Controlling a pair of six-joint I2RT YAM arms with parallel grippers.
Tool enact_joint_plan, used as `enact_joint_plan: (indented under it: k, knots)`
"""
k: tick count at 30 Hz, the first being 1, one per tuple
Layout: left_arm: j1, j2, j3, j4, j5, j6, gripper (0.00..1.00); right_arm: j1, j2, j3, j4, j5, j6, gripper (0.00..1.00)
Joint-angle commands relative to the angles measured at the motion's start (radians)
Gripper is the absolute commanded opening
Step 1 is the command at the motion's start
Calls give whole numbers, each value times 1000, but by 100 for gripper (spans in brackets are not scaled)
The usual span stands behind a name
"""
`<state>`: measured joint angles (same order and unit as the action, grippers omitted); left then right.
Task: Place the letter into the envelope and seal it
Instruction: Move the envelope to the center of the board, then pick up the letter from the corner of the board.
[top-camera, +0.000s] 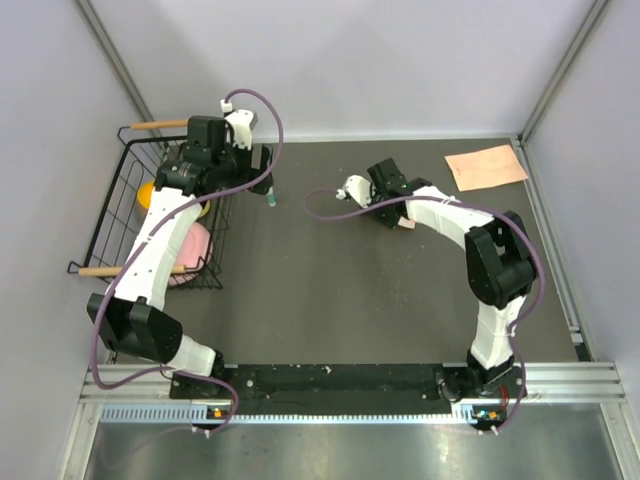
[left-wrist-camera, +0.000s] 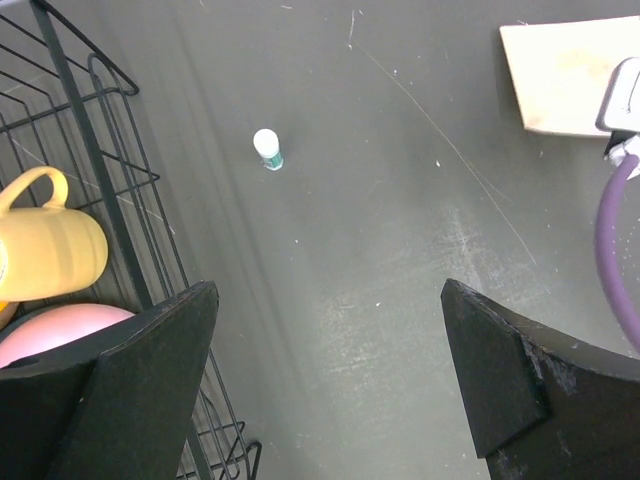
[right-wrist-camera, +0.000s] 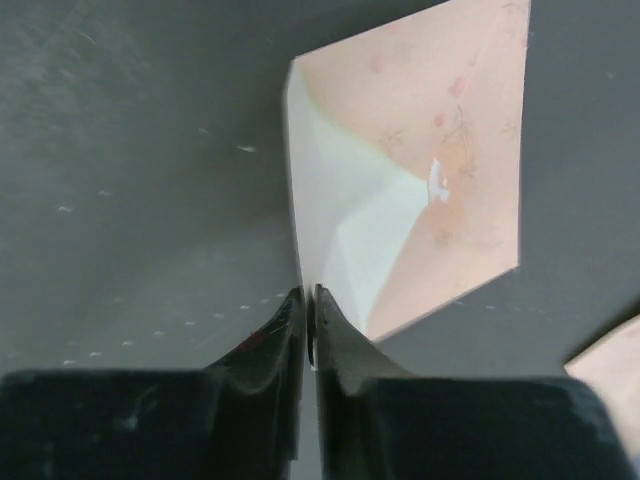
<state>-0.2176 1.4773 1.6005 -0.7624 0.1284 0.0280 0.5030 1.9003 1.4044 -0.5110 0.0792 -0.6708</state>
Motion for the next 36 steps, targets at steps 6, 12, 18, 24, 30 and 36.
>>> enact_joint_plan:
  k: [6,12,18,24,30,36]
  knots:
    - [1,18,36,38,69,-17,99,-102,-41,270,-230,-286,298,99]
    - [1,28,55,51,59,-25,99,-208,45,468,-215,60,315,99]
    - [1,37,56,55,37,-59,99,-234,221,573,-2,443,191,99]
    - [0,40,44,52,23,-66,99,-235,344,579,175,582,139,99]
    - [1,35,41,48,25,-66,99,-239,422,522,322,659,100,99]
    - [1,28,32,48,10,-54,99,-264,480,482,405,692,40,99]
